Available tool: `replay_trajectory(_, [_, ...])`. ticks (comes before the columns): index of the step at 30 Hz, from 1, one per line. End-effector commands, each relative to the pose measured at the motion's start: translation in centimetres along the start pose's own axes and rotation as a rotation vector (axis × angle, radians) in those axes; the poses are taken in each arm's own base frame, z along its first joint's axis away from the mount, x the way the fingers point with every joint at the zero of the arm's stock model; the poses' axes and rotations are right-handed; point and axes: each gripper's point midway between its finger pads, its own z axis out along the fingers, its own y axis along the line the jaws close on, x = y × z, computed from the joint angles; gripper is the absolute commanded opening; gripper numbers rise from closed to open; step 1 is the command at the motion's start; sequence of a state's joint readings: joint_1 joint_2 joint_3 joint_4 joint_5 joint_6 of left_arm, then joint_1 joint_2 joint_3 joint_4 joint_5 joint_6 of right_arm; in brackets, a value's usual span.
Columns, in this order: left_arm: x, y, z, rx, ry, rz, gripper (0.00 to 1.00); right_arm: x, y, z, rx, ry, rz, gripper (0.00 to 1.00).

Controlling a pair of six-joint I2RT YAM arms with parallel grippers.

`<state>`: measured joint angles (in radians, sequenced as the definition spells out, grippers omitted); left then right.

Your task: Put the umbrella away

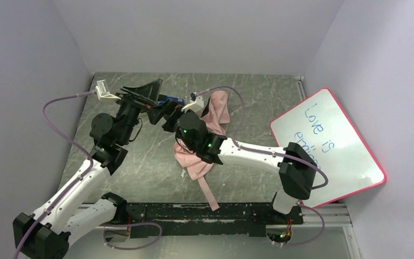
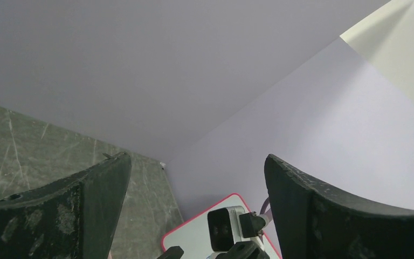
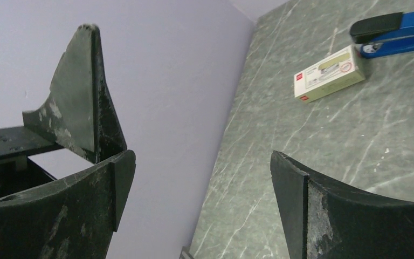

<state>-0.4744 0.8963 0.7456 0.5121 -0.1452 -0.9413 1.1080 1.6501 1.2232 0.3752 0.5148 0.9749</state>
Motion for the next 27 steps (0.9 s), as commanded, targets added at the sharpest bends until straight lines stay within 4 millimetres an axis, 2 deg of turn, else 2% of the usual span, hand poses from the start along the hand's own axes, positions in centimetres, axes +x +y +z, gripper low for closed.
replay_trajectory(1, [-0.7, -1.2, 0.2, 0.032, -0.018, 0.027, 0.97, 0.7, 2.6, 0.2, -0.119, 0.026, 0.018, 1.00])
replay_trajectory(11, [-1.0, -0.1, -1.2, 0.037, -0.080, -0.056, 0.97, -0.1, 2.3, -0.3, -0.101, 0.003, 0.063, 1.00])
replay_trajectory(15, [-0.3, -1.5, 1.1, 0.030, 0.007, 0.007, 0.97, -0.4, 2.4, -0.5, -0.097, 0.003, 0.101, 1.00])
replay_trajectory(20, [0.0, -3.6, 3.7, 0.065, 0.056, 0.038, 0.97, -2.1, 3.0, -0.2, -0.125, -0.020, 0.143, 1.00])
replay_trajectory(24, [-0.6, -3.9, 3.7, 0.078, 0.027, 0.022, 0.97, -2.7, 3.5, 0.1, -0.123, -0.017, 0.134, 1.00])
replay_trajectory(27, [-1.1, -4.0, 3.3, 0.054, 0.018, 0.029, 0.97, -2.1, 3.6, 0.3, -0.124, 0.007, 0.156, 1.00])
